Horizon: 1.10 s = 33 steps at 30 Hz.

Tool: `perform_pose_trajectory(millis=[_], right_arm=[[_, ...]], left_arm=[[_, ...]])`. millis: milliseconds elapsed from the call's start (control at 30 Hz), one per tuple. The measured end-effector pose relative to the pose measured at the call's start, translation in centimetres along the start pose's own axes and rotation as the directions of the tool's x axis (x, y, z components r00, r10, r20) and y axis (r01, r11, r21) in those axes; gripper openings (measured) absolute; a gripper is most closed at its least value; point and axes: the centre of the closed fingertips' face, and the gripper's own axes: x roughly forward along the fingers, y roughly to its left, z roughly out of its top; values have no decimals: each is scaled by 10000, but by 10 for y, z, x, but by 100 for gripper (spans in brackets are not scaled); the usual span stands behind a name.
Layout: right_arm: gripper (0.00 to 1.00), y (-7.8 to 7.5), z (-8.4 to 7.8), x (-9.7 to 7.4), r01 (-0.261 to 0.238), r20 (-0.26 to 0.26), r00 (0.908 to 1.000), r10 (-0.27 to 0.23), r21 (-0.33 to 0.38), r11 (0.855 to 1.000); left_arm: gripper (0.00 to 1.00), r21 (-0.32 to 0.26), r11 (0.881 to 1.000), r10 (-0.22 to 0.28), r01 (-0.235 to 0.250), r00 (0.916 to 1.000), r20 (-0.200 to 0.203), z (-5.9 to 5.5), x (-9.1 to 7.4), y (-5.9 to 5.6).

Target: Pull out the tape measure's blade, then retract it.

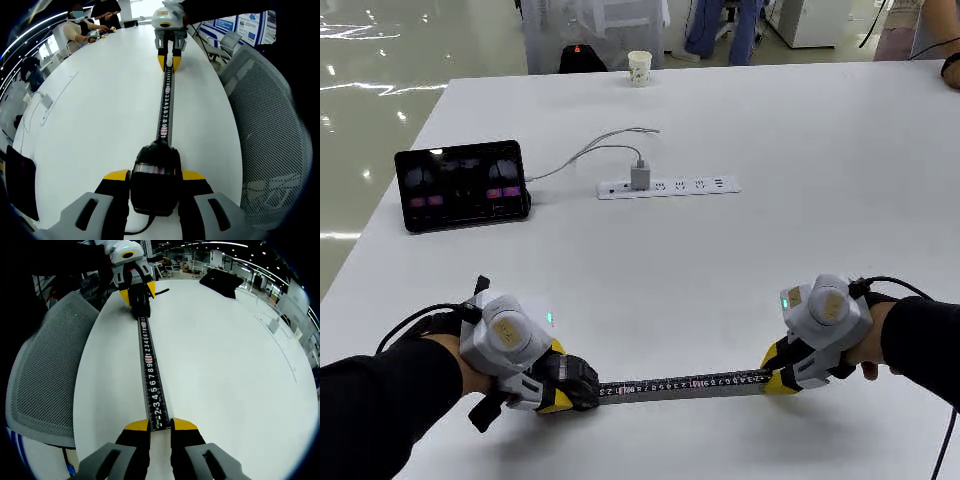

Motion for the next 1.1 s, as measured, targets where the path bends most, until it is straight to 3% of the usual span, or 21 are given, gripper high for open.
perform_pose_trajectory(millis=[200, 467, 633, 967, 1100], right_arm=[[12, 0, 0, 1, 186, -381, 9991, -197, -284, 9994], [13, -1, 1, 1, 176, -519, 9985, -153, 450, 9988], [13, 0, 0, 1, 251, -646, 9976, -232, 294, 9993], [15, 1, -1, 0, 707, -1045, 9918, -734, -294, 9971], [19, -2, -1, -7, 913, -958, 9910, -939, -313, 9953]], left_arm=[[32, 16, 10000, -1, 1, 10000, -28, 0, 0, 0], [33, -23, 9999, -102, 102, 9999, -104, -1, 0, -1], [34, -370, 9993, -38, 35, 10000, -69, -3, -4, 2], [45, -1211, 9923, 277, -266, 9996, 75, -6, -23, 13], [48, -1440, 9888, 423, -399, 9990, 133, -9, -30, 15]])
